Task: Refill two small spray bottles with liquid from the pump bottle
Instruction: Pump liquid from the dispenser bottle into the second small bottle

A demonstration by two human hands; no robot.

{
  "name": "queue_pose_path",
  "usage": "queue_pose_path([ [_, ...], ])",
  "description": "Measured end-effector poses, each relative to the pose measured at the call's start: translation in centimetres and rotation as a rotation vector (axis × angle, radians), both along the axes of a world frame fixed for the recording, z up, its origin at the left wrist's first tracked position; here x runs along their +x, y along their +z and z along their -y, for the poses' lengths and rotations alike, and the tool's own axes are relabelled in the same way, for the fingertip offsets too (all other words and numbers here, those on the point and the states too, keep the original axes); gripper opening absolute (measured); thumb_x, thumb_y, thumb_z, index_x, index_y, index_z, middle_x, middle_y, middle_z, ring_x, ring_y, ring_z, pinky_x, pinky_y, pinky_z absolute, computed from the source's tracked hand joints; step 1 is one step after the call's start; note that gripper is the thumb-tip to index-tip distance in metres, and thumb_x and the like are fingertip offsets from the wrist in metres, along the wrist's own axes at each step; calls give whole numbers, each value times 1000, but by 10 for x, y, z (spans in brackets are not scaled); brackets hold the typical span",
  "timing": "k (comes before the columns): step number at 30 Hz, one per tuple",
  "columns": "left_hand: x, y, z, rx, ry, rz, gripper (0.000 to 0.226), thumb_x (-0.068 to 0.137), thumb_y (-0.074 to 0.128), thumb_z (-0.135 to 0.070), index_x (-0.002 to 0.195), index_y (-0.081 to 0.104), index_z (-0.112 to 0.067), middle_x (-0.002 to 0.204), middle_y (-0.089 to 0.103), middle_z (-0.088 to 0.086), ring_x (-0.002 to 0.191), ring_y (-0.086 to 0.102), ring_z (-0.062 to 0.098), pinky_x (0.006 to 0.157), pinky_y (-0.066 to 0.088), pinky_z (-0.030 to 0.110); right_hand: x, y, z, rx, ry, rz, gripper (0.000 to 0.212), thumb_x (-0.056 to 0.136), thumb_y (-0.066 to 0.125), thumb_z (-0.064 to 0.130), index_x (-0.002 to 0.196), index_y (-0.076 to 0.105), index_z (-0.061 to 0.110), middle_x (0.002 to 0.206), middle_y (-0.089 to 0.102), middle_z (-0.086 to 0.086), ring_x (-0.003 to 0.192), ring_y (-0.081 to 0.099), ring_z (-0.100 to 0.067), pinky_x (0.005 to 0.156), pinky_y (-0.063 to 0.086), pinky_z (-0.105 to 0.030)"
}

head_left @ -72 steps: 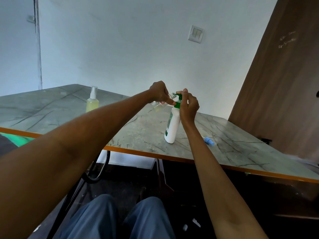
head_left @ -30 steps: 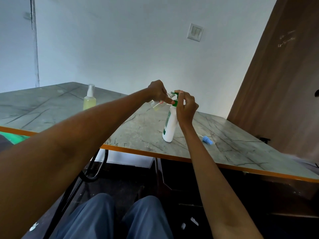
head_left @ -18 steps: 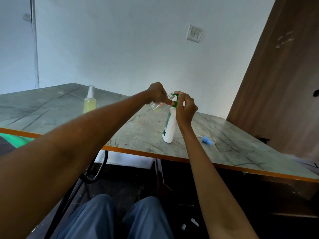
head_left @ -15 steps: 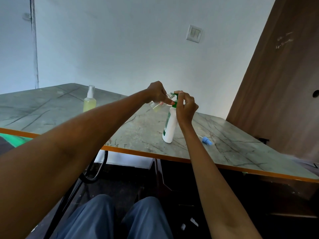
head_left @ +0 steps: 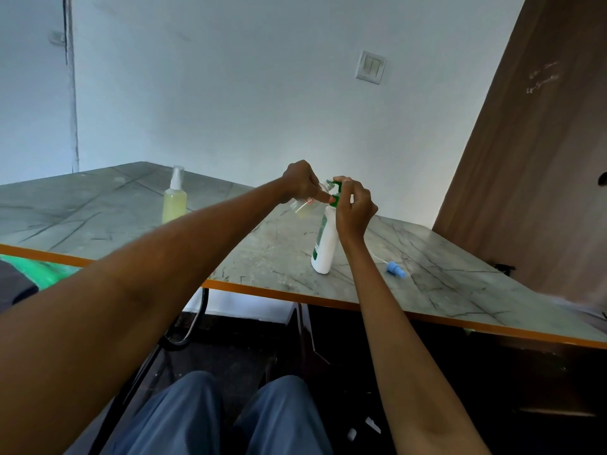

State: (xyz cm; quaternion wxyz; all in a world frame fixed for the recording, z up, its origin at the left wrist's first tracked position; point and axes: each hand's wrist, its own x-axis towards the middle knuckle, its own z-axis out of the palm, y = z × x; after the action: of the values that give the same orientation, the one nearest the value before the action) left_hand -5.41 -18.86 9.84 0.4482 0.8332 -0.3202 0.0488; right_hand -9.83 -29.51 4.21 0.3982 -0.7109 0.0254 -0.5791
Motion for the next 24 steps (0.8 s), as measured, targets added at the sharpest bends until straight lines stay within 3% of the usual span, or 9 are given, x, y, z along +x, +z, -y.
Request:
queue_pose_path([
  [5,1,4,-1,-6,7,-5,47,64,84,-27,94,70,5,71,58,2,60,47,8,54,37,17,1,4,0,-2,0,-25,42,88,32,30,89,71,13,97,72,1,95,63,-22,95,41,-49],
  [12,5,-1,0,27,-16,-5,47,65,82,-27,97,70,5,87,62,8,81,52,16,58,37,17,4,-7,-3,44,26,35,53,83,25,41,88,71,16,95,72,1,91,64,-19,92,43,-51],
  [16,6,0,1,23,-12,-19,47,65,83,-27,95,70,6,84,59,10,77,49,17,56,36,19,5,-2,-1,36,32,2,55,81,24,42,88,71,15,95,72,1,93,64,-20,94,42,-50],
  [24,2,2,2,-6,-7,-15,44,64,84,-25,92,70,6,84,60,12,69,51,18,59,41,22,0,3,-1,41,11,-50,43,85,32,31,90,71,16,98,72,2,97,61,-18,95,34,-37],
])
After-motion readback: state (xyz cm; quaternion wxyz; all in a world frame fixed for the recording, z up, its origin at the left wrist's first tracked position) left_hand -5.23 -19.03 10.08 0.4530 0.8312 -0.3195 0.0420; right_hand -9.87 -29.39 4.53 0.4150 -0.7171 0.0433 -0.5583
